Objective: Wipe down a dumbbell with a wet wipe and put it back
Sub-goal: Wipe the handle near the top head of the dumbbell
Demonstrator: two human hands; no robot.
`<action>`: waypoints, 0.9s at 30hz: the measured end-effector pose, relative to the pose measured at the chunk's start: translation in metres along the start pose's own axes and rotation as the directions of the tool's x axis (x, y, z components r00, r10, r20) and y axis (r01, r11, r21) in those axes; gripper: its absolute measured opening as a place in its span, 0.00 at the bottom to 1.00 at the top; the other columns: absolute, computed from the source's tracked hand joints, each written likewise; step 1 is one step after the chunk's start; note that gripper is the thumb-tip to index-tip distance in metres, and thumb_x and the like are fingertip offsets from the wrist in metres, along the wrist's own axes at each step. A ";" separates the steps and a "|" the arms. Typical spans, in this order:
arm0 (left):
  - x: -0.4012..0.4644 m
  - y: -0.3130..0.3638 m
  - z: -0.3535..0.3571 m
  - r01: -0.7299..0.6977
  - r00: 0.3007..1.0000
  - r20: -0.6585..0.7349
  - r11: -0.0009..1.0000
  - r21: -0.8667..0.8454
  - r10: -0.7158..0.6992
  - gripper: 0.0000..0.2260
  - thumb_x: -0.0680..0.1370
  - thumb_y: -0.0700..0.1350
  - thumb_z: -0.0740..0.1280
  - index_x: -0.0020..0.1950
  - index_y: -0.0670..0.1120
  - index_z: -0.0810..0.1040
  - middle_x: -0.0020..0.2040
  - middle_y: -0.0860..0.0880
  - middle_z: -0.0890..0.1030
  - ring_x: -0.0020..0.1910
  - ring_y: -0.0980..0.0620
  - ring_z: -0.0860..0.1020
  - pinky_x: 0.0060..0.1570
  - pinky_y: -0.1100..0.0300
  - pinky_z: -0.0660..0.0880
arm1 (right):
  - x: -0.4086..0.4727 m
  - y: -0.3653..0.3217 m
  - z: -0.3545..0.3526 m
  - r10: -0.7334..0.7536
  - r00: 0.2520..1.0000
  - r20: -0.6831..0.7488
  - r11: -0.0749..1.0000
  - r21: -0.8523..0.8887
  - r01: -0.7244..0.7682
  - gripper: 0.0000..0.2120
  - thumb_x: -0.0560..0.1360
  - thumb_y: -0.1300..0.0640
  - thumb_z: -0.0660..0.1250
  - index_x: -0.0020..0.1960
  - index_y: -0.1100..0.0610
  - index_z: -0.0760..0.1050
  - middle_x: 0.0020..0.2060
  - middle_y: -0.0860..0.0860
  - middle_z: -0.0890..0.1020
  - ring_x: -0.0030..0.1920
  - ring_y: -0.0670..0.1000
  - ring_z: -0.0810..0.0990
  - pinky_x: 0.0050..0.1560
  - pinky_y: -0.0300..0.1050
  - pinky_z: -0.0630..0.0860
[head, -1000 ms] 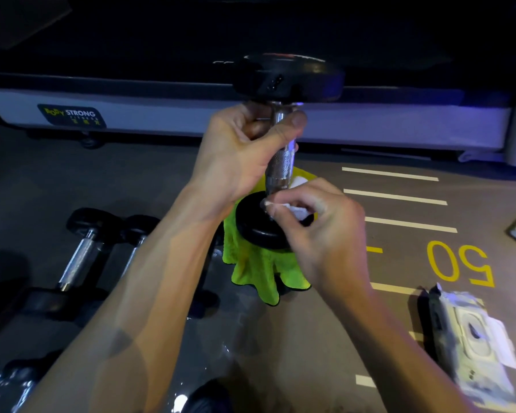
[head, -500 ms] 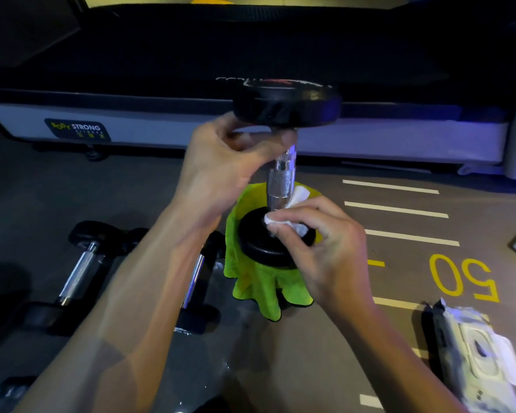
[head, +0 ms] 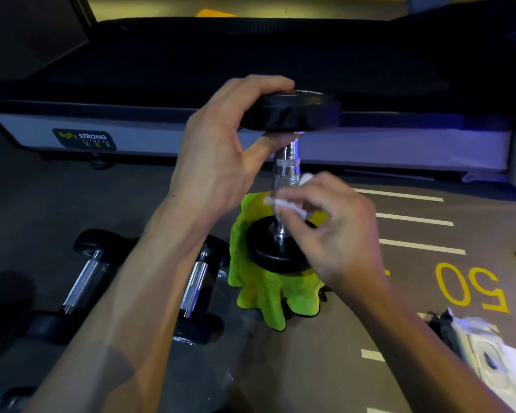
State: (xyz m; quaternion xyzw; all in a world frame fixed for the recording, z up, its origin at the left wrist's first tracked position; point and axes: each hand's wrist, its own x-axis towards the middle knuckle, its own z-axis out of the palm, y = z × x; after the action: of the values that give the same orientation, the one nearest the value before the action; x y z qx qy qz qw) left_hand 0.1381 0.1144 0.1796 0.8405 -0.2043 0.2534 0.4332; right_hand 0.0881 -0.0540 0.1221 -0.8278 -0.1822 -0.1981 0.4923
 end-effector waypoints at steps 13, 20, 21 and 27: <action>0.005 0.001 -0.003 0.048 0.998 0.044 0.999 0.012 -0.049 0.22 0.76 0.49 0.78 0.70 0.51 0.80 0.61 0.55 0.81 0.61 0.57 0.80 0.65 0.53 0.77 | 0.018 -0.006 0.002 -0.153 0.981 -0.123 0.979 -0.156 0.133 0.01 0.78 0.62 0.73 0.47 0.58 0.82 0.41 0.51 0.80 0.41 0.47 0.77 0.42 0.42 0.74; 0.006 0.000 -0.010 0.121 0.981 0.152 0.993 0.005 -0.121 0.23 0.79 0.60 0.71 0.73 0.58 0.75 0.66 0.61 0.77 0.66 0.63 0.76 0.70 0.54 0.75 | -0.015 0.007 0.012 -0.089 0.994 -0.061 0.982 -0.173 0.078 0.04 0.75 0.65 0.76 0.45 0.57 0.84 0.44 0.46 0.82 0.41 0.43 0.76 0.42 0.33 0.72; 0.006 0.002 -0.010 0.159 0.977 0.151 0.987 -0.032 -0.153 0.21 0.80 0.63 0.65 0.73 0.60 0.75 0.66 0.62 0.77 0.67 0.64 0.75 0.71 0.54 0.74 | -0.007 0.006 0.011 -0.099 0.992 -0.081 0.982 -0.166 0.085 0.04 0.75 0.64 0.76 0.44 0.57 0.84 0.43 0.46 0.81 0.40 0.41 0.75 0.42 0.33 0.71; 0.011 -0.003 -0.008 0.245 0.964 0.143 0.956 -0.159 -0.223 0.20 0.87 0.59 0.51 0.68 0.62 0.79 0.66 0.59 0.81 0.68 0.60 0.77 0.73 0.46 0.72 | 0.022 -0.005 0.005 -0.151 0.969 -0.194 0.985 -0.117 0.129 0.02 0.79 0.63 0.73 0.49 0.58 0.85 0.46 0.51 0.82 0.42 0.44 0.78 0.43 0.32 0.70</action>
State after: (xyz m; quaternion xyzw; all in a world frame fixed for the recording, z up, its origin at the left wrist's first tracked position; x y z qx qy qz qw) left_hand 0.1458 0.1213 0.1884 0.8315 -0.1512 0.1286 0.5189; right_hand 0.1054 -0.0446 0.1346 -0.8127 -0.1787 -0.3247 0.4496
